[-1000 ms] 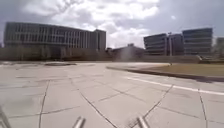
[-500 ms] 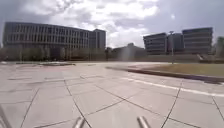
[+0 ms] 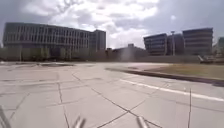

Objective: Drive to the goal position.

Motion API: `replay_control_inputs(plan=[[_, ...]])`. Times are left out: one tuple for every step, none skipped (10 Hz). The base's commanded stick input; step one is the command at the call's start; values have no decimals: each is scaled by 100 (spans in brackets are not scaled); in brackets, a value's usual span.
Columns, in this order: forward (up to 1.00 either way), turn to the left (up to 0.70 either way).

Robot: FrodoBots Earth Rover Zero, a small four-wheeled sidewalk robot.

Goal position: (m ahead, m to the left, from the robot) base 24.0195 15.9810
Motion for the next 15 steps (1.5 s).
replay_control_inputs(plan=[[70, 7], [70, 15], [70, 20], [70, 21], [70, 22], [70, 22], [70, 22], [70, 28], [70, 35], [70, 35], [70, 23], [70, 1], [70, 0], [70, 0], [70, 0]])
